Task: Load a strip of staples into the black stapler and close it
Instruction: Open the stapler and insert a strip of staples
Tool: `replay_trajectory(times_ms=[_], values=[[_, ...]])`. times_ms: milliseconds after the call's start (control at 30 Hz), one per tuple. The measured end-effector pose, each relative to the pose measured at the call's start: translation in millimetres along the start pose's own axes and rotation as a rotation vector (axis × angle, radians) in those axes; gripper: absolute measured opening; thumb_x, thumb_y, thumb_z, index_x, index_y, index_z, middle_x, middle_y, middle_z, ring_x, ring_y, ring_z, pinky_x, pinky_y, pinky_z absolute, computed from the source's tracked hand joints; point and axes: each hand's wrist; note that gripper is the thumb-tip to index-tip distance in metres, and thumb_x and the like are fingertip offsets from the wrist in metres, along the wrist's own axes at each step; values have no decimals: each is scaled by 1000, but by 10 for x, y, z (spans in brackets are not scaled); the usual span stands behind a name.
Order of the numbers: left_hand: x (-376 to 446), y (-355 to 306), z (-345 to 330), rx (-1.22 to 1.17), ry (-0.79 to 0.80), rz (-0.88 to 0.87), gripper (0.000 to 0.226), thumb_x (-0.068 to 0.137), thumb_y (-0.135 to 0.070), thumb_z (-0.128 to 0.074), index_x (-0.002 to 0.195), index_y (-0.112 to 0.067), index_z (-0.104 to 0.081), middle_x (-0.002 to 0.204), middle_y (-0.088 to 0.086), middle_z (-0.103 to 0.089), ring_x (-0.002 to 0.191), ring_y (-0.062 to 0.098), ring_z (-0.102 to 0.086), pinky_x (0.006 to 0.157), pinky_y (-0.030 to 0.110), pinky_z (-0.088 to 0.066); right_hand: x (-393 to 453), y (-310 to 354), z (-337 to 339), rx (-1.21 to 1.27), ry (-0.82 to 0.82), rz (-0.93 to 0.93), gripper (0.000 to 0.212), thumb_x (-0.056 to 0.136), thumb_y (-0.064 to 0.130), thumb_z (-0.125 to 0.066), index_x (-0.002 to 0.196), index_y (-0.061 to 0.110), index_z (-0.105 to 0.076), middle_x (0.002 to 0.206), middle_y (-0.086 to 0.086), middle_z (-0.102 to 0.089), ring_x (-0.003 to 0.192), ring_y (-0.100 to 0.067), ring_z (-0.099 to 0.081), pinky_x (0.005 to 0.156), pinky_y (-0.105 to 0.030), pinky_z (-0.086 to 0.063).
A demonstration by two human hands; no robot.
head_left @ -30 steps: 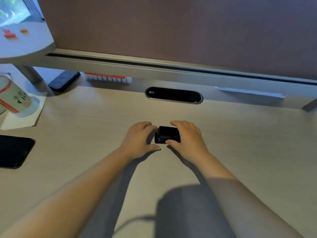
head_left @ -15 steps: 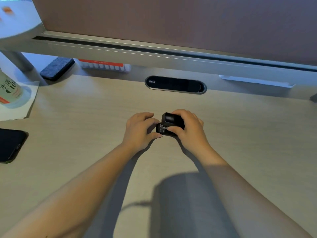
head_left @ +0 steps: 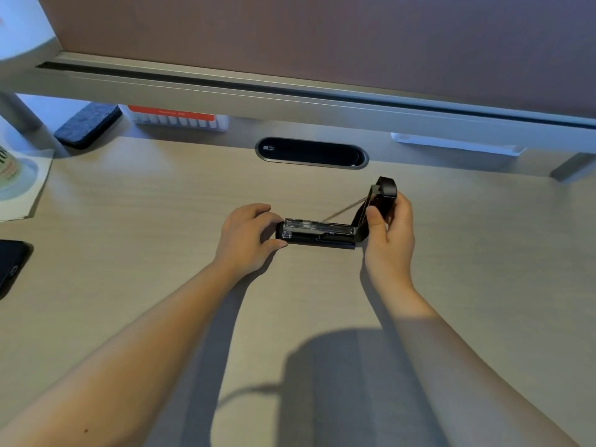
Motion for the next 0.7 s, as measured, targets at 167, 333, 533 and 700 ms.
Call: replay_trajectory(times_ms=[167,333,533,700], values=[[-3,-15,-7,3,9,14,42,73,-24,-67,112,-11,-59,132,14,-51,127,29,-38,105,38,-28,50,-45,169,34,-134,-153,36,91,16,-41,125,19,-32,85,15,-49,76,-4,-58,87,-44,-49],[25,-70,16,40,32,8,41,72,-29,-67,108,-11,-60,125,11,-56,121,27,-43,99,36,-33,121,-137,277,268,-160,-386,33,92,10,-38,123,12,-29,104,-5,-47,104,-26,-56,79,-40,-54],[38,-123,-29,-22,-10,16,36,73,-28,-67,105,-14,-64,114,11,-60,111,29,-46,91,39,-36,144,-212,330,301,-90,-453,24,90,9,-45,111,8,-34,94,-11,-50,79,-16,-55,83,-38,-52],[-102,-101,-126,-8,-46,-5,35,72,-31,-67,101,-11,-64,105,14,-63,103,31,-49,85,40,-38,-74,-304,599,-131,94,-311,56,84,21,-56,132,8,-30,106,-6,-53,101,-18,-51,90,-30,-39]])
Point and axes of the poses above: each hand's wrist, its own x-axis towards the middle knuckle, its own z-axis out of the back of the hand, y = z × x
